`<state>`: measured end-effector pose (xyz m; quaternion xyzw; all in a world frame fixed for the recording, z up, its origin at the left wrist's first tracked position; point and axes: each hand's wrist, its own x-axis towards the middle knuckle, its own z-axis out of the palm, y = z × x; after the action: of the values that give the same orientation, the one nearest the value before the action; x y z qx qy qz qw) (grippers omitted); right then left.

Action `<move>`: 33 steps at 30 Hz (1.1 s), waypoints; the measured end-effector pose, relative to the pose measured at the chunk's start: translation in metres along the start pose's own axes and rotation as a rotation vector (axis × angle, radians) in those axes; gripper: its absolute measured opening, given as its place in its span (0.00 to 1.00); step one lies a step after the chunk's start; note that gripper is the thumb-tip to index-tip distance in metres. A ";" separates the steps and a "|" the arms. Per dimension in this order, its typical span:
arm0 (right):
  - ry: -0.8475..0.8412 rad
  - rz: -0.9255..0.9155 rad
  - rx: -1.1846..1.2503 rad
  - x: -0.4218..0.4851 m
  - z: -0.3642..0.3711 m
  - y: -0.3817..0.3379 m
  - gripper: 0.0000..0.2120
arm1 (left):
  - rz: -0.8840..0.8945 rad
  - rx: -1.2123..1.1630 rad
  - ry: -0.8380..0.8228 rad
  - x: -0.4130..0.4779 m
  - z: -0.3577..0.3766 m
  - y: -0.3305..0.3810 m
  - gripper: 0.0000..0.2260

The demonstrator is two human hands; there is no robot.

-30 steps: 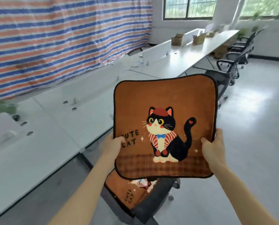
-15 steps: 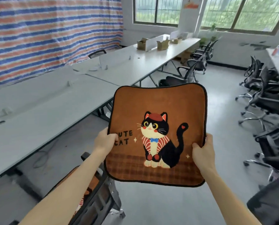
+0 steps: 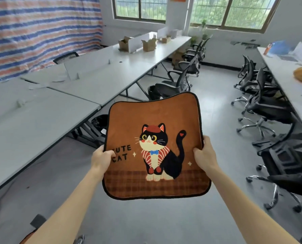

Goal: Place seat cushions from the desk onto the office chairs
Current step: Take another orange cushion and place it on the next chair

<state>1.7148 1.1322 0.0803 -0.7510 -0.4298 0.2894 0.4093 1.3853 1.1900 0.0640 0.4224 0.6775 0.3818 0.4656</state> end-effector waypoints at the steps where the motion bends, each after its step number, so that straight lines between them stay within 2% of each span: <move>1: -0.009 0.002 -0.013 0.019 0.002 -0.004 0.19 | -0.006 -0.001 -0.005 0.015 0.008 0.005 0.11; 10: -0.095 0.053 -0.098 0.195 0.034 -0.016 0.20 | -0.090 0.084 -0.037 0.165 0.076 0.054 0.09; 14: -0.151 0.061 -0.143 0.274 0.047 -0.007 0.20 | -0.137 0.129 -0.004 0.223 0.112 0.068 0.17; 18: -0.254 0.017 -0.238 0.361 0.059 -0.007 0.22 | -0.218 0.165 0.079 0.271 0.153 0.079 0.18; 23: -0.454 -0.131 -0.435 0.467 0.082 -0.029 0.22 | -0.319 0.166 0.187 0.314 0.197 0.075 0.30; 27: -0.583 -0.290 -0.625 0.527 0.118 -0.057 0.22 | -0.393 0.290 0.194 0.330 0.223 0.067 0.20; 33: -0.759 -0.526 -0.921 0.577 0.190 -0.082 0.29 | -0.533 0.315 0.221 0.354 0.234 0.055 0.19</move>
<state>1.7988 1.7352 0.0091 -0.5649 -0.7940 0.2111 -0.0776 1.5462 1.5672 -0.0592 0.2530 0.8613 0.1805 0.4019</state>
